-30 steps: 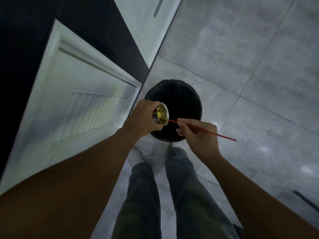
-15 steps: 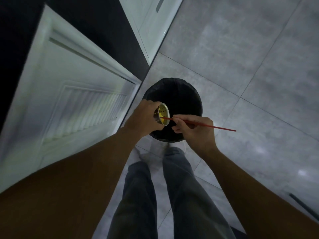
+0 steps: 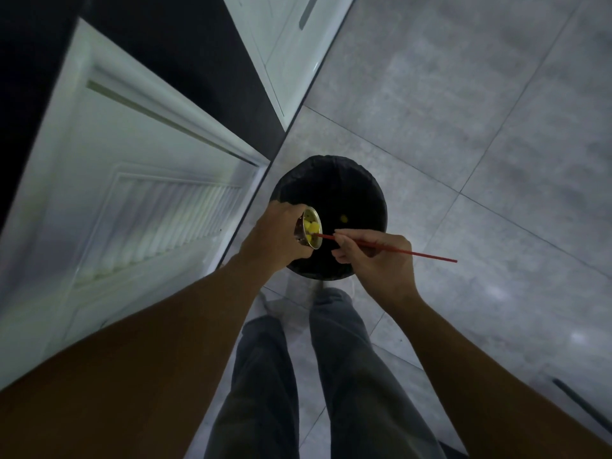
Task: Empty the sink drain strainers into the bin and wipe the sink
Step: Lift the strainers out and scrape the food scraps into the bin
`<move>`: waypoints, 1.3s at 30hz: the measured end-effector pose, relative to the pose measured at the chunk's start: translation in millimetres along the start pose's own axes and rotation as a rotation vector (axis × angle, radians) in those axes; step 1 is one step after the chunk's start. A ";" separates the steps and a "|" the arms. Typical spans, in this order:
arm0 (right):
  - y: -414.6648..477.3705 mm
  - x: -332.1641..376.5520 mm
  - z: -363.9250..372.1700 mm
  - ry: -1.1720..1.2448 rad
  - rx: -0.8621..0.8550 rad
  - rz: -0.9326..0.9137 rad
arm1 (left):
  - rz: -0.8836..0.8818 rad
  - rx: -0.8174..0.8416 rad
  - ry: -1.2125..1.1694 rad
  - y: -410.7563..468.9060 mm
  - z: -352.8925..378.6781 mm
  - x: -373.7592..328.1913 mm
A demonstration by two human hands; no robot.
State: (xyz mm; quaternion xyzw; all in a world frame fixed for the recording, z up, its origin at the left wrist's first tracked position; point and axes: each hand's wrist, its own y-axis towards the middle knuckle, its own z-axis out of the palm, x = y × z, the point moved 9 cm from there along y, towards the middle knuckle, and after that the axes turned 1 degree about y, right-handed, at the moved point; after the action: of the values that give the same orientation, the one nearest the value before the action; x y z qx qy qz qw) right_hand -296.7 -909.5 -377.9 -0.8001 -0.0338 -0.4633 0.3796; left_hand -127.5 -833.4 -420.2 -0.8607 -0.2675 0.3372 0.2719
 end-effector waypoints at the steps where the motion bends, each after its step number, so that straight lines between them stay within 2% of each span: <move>1: 0.5 -2.9 1.0 -0.013 -0.001 0.014 | 0.000 -0.004 -0.005 0.1 -0.4 -1.2; 5: 0.3 -12.3 -7.3 0.006 -0.072 0.059 | 0.002 -0.005 -0.028 -1.4 -1.6 -3.3; 8: -2.1 -9.1 -14.6 0.032 -0.113 0.026 | -0.007 -0.016 -0.029 -2.6 -3.9 -0.4; 16: -1.4 -3.7 4.2 0.020 -0.025 0.023 | -0.037 -0.017 -0.007 -2.9 -4.1 5.3; 20: -1.7 4.2 2.7 0.044 -0.041 -0.040 | -0.049 -0.012 -0.007 -4.8 -5.0 11.9; 25: -0.3 9.0 16.9 0.000 0.028 -0.085 | -0.011 -0.003 -0.008 -4.7 -1.7 3.8; 34: -1.4 -0.1 -3.5 0.022 -0.092 -0.075 | -0.029 -0.020 -0.025 -2.8 -7.7 2.2; 39: -0.8 8.5 15.2 0.021 0.025 -0.121 | -0.050 -0.006 -0.014 0.0 -4.1 3.2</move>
State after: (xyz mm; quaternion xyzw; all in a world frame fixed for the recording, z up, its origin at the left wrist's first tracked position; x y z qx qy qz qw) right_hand -281.4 -901.8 -375.2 -0.7868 -0.0841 -0.4933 0.3612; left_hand -122.5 -832.5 -419.0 -0.8521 -0.2919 0.3355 0.2760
